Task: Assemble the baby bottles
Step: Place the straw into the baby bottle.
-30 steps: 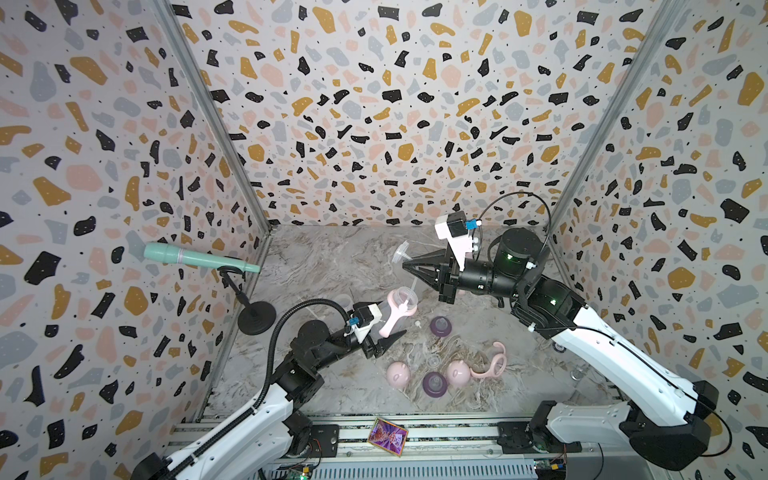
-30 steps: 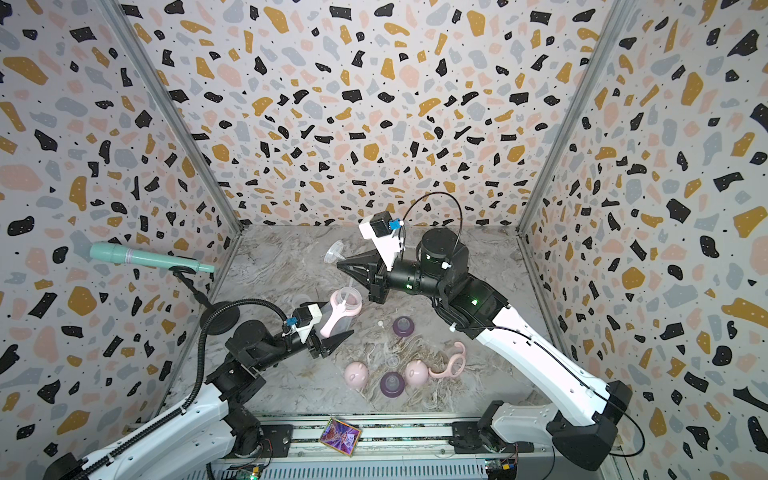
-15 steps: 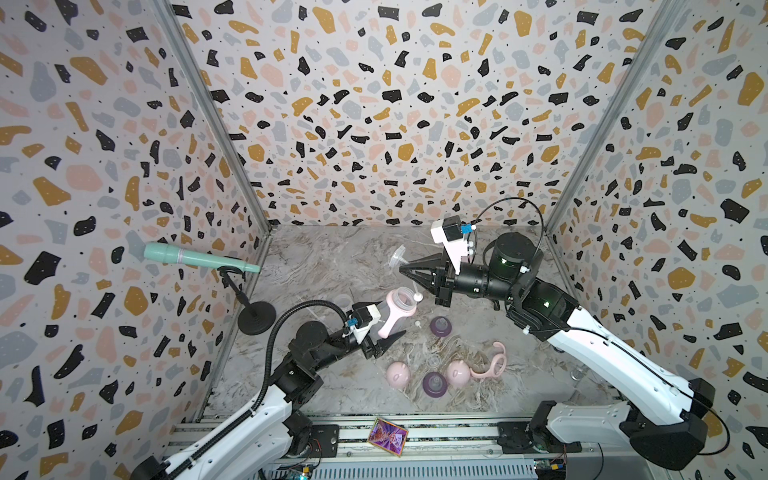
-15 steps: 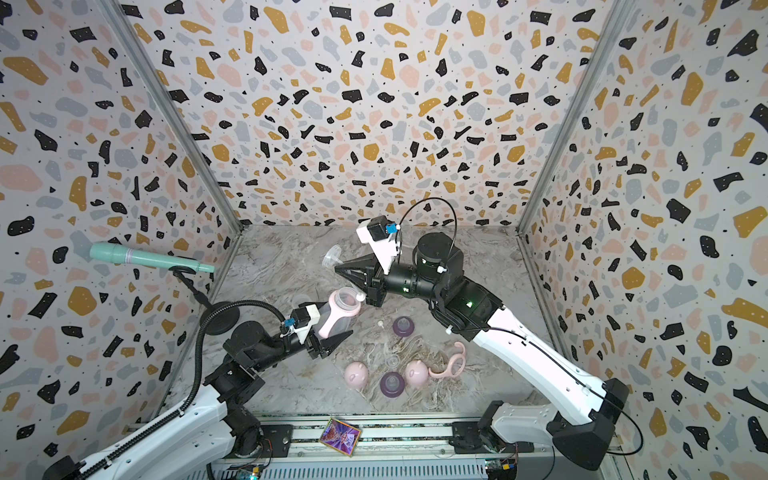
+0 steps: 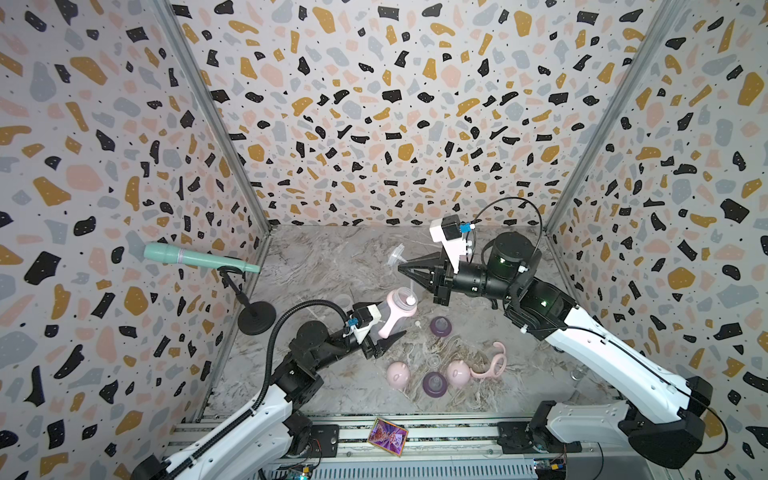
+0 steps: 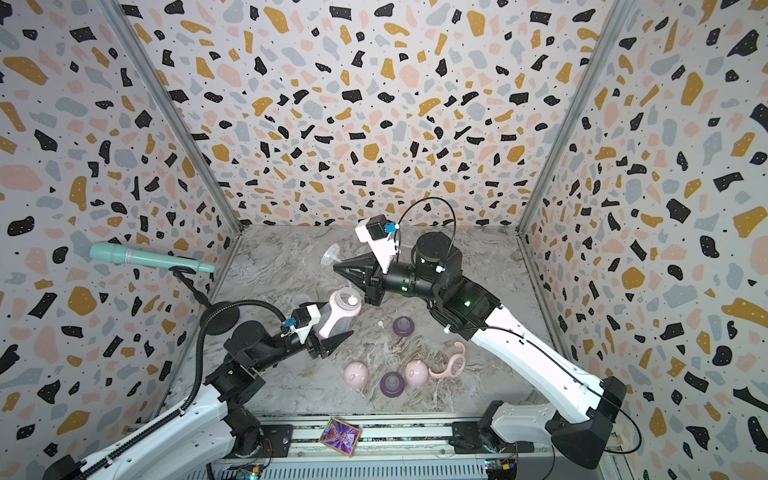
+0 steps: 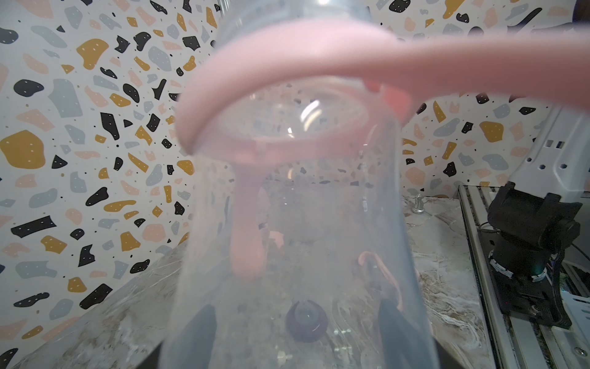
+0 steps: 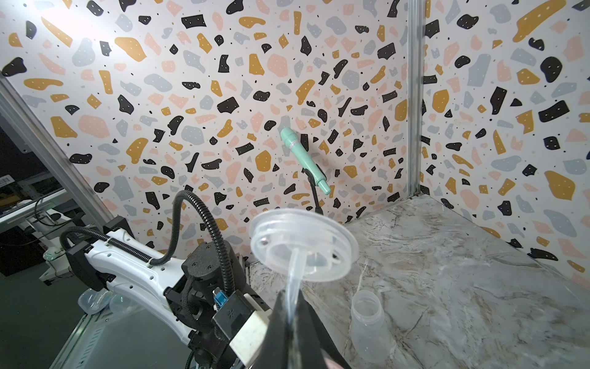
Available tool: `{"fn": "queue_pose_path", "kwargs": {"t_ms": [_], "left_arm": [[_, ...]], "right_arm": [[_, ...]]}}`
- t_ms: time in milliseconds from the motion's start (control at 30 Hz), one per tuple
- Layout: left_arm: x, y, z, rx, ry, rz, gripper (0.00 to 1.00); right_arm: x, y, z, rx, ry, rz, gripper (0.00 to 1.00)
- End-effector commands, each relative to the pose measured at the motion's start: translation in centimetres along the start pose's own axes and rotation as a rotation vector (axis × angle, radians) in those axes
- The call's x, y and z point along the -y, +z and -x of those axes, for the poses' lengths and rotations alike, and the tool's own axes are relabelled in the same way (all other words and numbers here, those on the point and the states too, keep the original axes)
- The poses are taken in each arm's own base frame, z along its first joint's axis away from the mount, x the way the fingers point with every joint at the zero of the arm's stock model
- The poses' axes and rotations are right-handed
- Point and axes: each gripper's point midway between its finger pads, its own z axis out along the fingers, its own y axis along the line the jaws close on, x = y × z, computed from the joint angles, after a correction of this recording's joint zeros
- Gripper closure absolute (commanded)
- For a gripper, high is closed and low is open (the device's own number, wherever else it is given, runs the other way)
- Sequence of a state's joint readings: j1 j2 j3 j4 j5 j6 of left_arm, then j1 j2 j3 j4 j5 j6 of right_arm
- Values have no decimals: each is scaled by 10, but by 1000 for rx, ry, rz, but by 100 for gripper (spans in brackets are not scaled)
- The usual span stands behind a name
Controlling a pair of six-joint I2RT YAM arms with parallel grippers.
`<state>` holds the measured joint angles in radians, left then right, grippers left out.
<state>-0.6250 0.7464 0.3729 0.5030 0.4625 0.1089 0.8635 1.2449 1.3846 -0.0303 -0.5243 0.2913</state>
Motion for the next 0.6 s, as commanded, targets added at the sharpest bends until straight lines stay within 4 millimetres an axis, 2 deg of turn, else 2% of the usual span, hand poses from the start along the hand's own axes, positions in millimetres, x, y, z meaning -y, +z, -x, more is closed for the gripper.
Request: {"fn": "queue_pose_path", "kwargs": {"t_ms": [0,133,400,567], "left_arm": [[-2,-2,29,106,48,14,71],[-2,-3,37,139,49,16,70],[-4,-7,46,188,39,33,70],[-8,-15,55,245,27,74,71]], "right_arm": [[-6,0,8,37,0,27,100],[-8,6,-7,39,44,52,100],[-10,13,-24,30,72,49,100],[-8,9,-38,-2,74,16,90]]}}
